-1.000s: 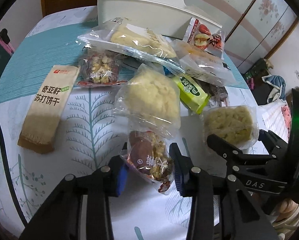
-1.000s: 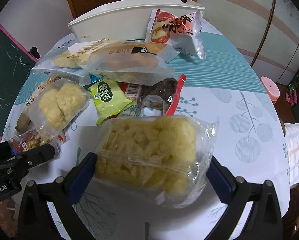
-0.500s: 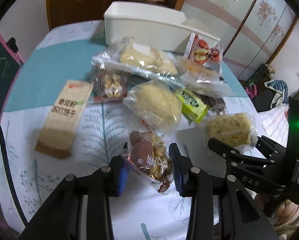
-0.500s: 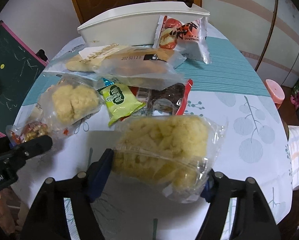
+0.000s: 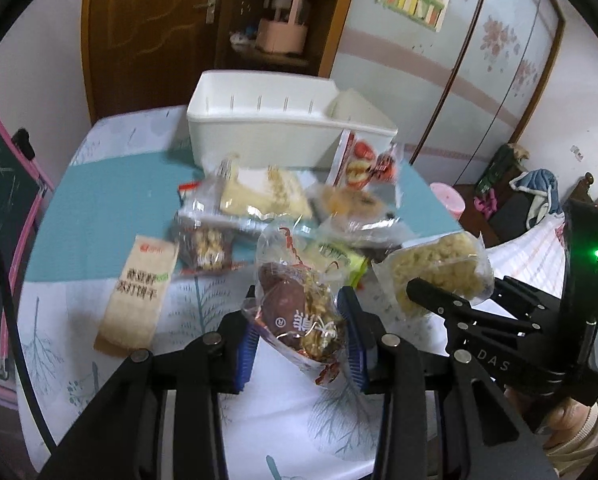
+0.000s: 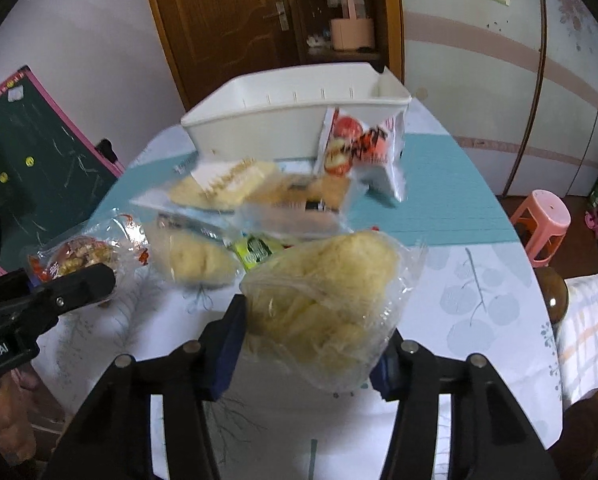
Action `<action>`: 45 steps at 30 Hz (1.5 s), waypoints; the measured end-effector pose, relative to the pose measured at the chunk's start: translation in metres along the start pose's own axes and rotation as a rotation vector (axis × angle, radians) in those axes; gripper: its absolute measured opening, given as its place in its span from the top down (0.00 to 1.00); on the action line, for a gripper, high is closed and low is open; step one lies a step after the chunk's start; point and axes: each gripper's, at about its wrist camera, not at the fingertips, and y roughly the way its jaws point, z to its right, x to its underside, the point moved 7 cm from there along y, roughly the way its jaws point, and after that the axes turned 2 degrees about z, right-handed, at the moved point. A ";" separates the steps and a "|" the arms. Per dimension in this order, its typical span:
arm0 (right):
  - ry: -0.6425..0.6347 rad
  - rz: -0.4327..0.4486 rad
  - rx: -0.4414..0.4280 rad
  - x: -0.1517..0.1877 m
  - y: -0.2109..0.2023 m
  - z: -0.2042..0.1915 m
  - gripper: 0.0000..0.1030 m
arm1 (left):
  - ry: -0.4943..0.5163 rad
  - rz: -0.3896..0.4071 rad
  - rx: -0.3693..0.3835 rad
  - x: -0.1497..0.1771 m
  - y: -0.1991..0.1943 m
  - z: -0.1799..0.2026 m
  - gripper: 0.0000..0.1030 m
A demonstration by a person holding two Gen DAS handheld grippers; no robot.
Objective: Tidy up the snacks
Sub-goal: 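Grasp the nut-filled bag with the left tool while the right tool grasps the bread bag, then lower both bags into the white tray and open both tools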
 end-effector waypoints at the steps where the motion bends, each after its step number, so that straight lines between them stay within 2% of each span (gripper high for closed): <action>1: 0.004 0.011 -0.001 -0.004 -0.003 0.000 0.48 | 0.001 0.008 0.004 -0.002 -0.003 0.001 0.65; 10: 0.026 0.096 -0.034 -0.030 -0.027 0.003 0.49 | 0.001 0.068 0.031 -0.029 -0.022 0.010 0.65; 16: 0.014 0.153 -0.054 -0.055 -0.039 0.000 0.49 | 0.017 0.119 0.035 -0.059 -0.032 0.014 0.65; 20: 0.013 0.191 -0.064 -0.079 -0.044 -0.001 0.49 | 0.043 0.161 0.006 -0.091 -0.038 0.018 0.65; 23: 0.015 0.219 -0.072 -0.102 -0.049 -0.002 0.49 | 0.049 0.190 0.015 -0.118 -0.044 0.022 0.65; 27: 0.009 0.287 -0.070 -0.139 -0.061 -0.001 0.49 | 0.082 0.225 -0.019 -0.158 -0.049 0.028 0.65; 32: 0.020 0.334 -0.073 -0.181 -0.068 0.007 0.49 | 0.111 0.250 -0.049 -0.203 -0.043 0.030 0.65; 39: 0.065 0.358 -0.064 -0.232 -0.059 0.029 0.49 | 0.113 0.268 -0.097 -0.245 -0.018 0.025 0.65; 45: 0.103 0.317 -0.058 -0.258 -0.026 0.041 0.49 | 0.072 0.239 -0.060 -0.264 0.020 0.011 0.65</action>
